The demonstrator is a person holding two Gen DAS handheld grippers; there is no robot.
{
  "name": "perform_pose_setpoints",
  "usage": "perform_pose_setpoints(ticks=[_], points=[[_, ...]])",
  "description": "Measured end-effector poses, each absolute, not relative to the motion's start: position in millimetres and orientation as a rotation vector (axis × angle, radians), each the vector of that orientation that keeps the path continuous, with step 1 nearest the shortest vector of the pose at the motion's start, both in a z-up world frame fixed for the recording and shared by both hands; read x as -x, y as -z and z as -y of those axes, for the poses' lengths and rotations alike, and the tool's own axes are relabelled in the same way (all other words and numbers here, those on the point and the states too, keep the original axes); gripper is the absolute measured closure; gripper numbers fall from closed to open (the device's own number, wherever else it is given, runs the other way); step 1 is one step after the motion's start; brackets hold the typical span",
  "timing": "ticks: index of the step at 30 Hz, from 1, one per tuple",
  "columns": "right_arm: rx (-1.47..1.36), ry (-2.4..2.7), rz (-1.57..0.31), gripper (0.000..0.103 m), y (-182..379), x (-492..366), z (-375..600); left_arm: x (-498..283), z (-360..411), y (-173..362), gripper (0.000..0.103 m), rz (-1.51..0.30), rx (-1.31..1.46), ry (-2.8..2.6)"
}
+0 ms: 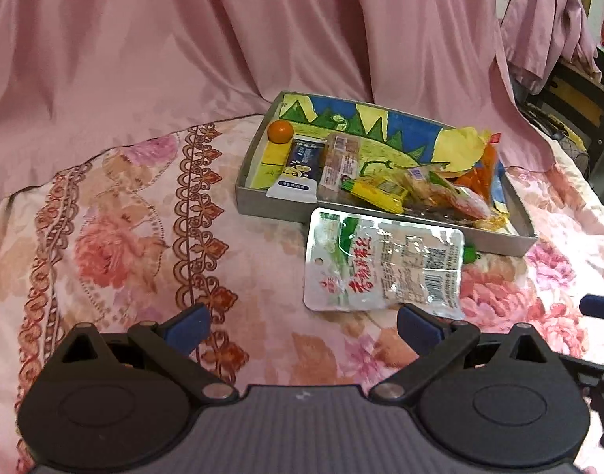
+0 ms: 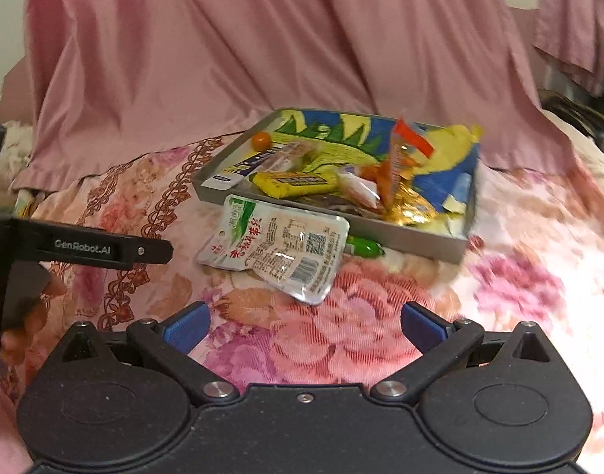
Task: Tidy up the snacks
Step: 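Lift both open tools back from the tray, then grasp the white-green pouch with the right tool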
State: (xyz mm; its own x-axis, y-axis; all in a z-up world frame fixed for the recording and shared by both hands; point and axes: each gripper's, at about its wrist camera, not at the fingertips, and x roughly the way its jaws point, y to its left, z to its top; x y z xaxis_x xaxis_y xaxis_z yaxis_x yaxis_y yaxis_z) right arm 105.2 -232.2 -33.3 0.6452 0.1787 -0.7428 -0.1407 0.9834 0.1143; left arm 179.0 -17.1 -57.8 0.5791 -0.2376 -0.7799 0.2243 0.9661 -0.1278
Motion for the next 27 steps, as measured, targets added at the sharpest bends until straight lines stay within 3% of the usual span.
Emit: perform_pose_setpoints(ticks=[15,21,27], points=[[-0.264,-0.175,-0.962,0.001,88,-185,277,-228,7,103,0.000,-1.028,0.126,0.237],[-0.185,-0.210,-0.931,0.001,103,-203,269,-229,4,107,0.000,-1.044,0.151,0.227],[-0.280,-0.242,-0.907,0.001,125,-225,277,-231,4,108,0.000,-1.072,0.168,0.222]])
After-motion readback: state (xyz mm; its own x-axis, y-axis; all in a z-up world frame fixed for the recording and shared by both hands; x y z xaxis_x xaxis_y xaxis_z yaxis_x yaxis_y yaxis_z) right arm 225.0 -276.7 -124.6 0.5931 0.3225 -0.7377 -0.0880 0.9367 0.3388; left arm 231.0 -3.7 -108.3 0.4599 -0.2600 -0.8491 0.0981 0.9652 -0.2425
